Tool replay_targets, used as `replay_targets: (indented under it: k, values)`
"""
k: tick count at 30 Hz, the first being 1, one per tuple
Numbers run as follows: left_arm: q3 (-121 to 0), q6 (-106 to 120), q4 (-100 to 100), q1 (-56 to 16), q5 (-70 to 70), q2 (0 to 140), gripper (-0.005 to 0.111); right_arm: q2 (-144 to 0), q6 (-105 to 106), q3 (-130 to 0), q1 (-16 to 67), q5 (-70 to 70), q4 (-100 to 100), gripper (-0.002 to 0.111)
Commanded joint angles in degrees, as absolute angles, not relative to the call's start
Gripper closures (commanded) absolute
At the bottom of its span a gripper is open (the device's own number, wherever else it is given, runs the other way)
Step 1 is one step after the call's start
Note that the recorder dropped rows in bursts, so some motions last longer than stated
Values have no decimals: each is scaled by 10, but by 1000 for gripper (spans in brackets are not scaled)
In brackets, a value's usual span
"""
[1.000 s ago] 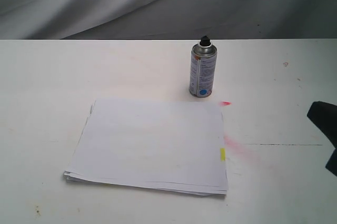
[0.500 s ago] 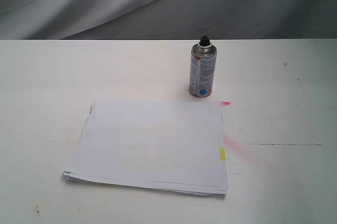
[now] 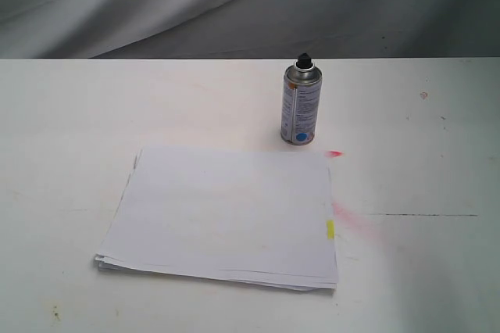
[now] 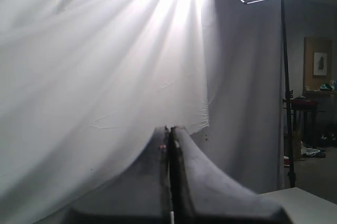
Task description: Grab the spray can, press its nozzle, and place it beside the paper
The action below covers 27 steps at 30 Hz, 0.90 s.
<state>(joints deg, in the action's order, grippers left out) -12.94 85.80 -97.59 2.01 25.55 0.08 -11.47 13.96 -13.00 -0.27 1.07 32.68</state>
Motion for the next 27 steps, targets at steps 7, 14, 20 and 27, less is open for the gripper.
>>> replay_targets:
  k: [7, 14, 20, 27]
  values:
    - [-126, 859, -983, 17, 257, 0, 107, -70, 144, -125, -7, 13, 326, 108]
    - [-126, 859, -976, 17, 257, 0, 107, -71, 144, -122, -7, -31, 313, 108]
    - [-126, 859, -903, 17, 257, 0, 107, -71, 144, -54, -7, -22, 194, 108]
    - [-126, 859, -894, 17, 255, 0, 107, -71, 144, 0, -7, 11, 126, 108]
